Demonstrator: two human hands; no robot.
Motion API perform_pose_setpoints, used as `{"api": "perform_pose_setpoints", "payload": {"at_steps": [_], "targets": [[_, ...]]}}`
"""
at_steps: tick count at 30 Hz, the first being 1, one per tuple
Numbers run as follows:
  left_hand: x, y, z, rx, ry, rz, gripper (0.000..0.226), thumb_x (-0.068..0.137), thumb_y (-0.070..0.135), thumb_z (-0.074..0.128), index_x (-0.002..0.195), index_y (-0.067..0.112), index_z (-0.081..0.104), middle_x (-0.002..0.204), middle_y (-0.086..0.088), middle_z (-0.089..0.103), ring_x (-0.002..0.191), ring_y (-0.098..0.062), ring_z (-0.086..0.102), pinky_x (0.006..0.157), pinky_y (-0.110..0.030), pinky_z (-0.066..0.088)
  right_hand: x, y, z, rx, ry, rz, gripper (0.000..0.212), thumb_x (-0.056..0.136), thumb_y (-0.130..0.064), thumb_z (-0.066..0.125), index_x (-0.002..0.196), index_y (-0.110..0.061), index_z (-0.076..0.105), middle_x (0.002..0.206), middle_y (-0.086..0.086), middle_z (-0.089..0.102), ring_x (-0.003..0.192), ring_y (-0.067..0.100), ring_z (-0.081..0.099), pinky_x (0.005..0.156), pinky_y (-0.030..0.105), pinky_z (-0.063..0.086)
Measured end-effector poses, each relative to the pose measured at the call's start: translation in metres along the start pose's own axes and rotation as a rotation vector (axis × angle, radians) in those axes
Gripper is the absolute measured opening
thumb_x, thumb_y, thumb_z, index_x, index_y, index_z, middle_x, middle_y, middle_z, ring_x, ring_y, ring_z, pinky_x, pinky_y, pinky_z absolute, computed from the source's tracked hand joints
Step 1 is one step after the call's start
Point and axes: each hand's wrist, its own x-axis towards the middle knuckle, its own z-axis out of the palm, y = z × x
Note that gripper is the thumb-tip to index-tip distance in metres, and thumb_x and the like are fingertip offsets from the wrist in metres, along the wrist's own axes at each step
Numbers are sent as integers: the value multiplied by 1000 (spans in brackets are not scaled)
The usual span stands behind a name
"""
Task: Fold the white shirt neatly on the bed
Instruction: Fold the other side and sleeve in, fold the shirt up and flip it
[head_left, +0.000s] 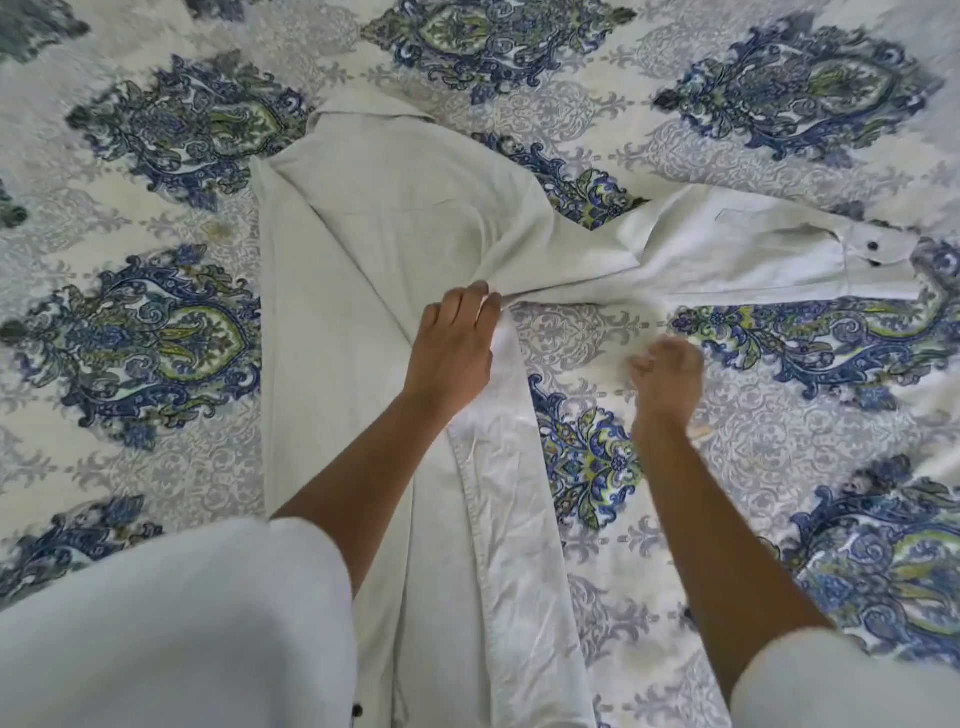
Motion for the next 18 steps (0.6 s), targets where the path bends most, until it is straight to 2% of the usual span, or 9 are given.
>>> {"api": "perform_pose_setpoints", "payload": {"at_steps": [1,3,5,7,10,13,14,16,18], "targets": [[12,-2,4,4,-7,-21,49,68,13,49,117,8,52,120,-10,55,99,-26,46,72,-34,42,22,-13,2,178,35,155,33,98,-24,43,120,-1,53,81,2,61,71,18,59,55,24,50],[26,-5,11,-15,-51,-20,53,64,12,58,116,8,51,121,-11,54,97,-28,46,70,-34,43,58,-29,5,394,17,304,38,96,-29,48,121,-1,53,83,9,63,69,20,63,53,26,52],[30,-10,13,-84,-81,-12,54,69,10,64,120,6,50,121,-13,52,99,-30,49,71,-37,45,75,-40,17,464,-60,377,34,94,-28,53,117,-4,52,95,12,62,78,23,63,55,29,52],[29,-19,15,-262,-69,-87,46,80,10,62,124,5,49,121,-14,50,101,-32,52,75,-40,46,77,-56,35,488,-203,408,20,94,-17,52,110,-6,52,104,14,58,81,24,60,55,32,52],[21,-40,12,-728,-22,-455,42,87,3,53,128,5,48,119,-12,53,104,-25,56,81,-28,45,53,-88,79,495,-501,353,22,93,-12,51,114,-3,52,103,16,58,79,27,60,61,34,56],[6,-59,2,-1620,-21,-800,52,87,-8,50,135,7,40,104,-4,57,85,-12,60,69,-18,45,-13,-125,133,412,-847,230,10,95,-9,47,98,-10,56,82,9,60,69,23,58,72,40,50],[1,-65,-2,-1826,3,-849,51,82,-10,52,129,11,45,97,-2,57,80,-12,58,68,-19,44,-39,-133,151,353,-1000,204,11,95,-11,46,94,-13,56,79,5,60,69,20,57,72,37,47],[-11,-74,-10,-2017,26,-852,34,73,-7,51,94,20,55,82,1,56,77,-15,54,75,-26,41,-87,-138,177,155,-1272,118,12,96,-16,47,88,-16,56,86,3,58,76,16,56,73,30,41],[-18,-80,-16,-2138,87,-901,24,72,-5,47,68,19,52,66,2,55,71,-16,53,77,-28,44,-109,-129,189,-46,-1278,64,9,95,-12,49,96,-8,57,94,10,57,80,16,51,67,19,42]]}}
